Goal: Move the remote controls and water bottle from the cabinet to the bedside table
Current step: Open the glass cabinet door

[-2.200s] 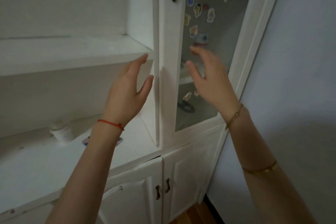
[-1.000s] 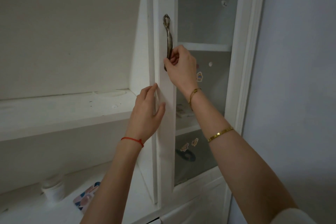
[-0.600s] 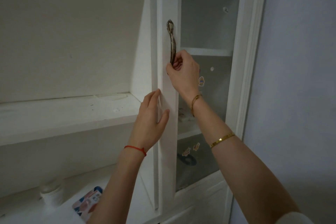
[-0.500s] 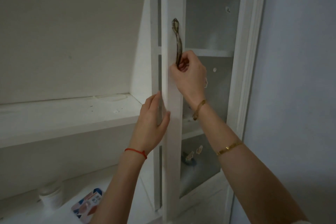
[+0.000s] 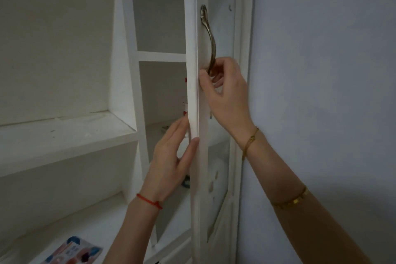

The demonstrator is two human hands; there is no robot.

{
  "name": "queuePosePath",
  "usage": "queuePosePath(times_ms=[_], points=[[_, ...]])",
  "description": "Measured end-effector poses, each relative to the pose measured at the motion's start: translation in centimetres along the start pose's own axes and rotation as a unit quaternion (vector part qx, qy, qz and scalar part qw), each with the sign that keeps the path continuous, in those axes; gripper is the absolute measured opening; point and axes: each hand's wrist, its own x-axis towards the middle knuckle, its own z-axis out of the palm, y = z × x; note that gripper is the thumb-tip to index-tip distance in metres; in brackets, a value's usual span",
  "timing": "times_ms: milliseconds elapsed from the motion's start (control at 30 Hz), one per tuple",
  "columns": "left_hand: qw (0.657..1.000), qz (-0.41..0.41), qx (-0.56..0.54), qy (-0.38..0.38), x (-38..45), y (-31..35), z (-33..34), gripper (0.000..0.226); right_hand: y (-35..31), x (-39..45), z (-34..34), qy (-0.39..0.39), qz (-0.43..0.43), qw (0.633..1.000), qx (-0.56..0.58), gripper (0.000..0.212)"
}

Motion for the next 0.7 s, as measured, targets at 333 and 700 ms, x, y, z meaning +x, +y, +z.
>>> queuePosePath(times_ms=[333, 700], points=[[0.996, 0.025, -0.08, -0.013, 0.3, 2.7, 4.0, 0.053, 0.1, -2.5, -6.1, -0.059, 0.042, 0.99, -0.119, 0.079], [0.983, 0.076, -0.156, -0.061, 1.6, 4.9, 9.9, 0.066, 1.3, -3.4, -12.8, -0.019, -0.006, 0.954, -0.3, 0.068]])
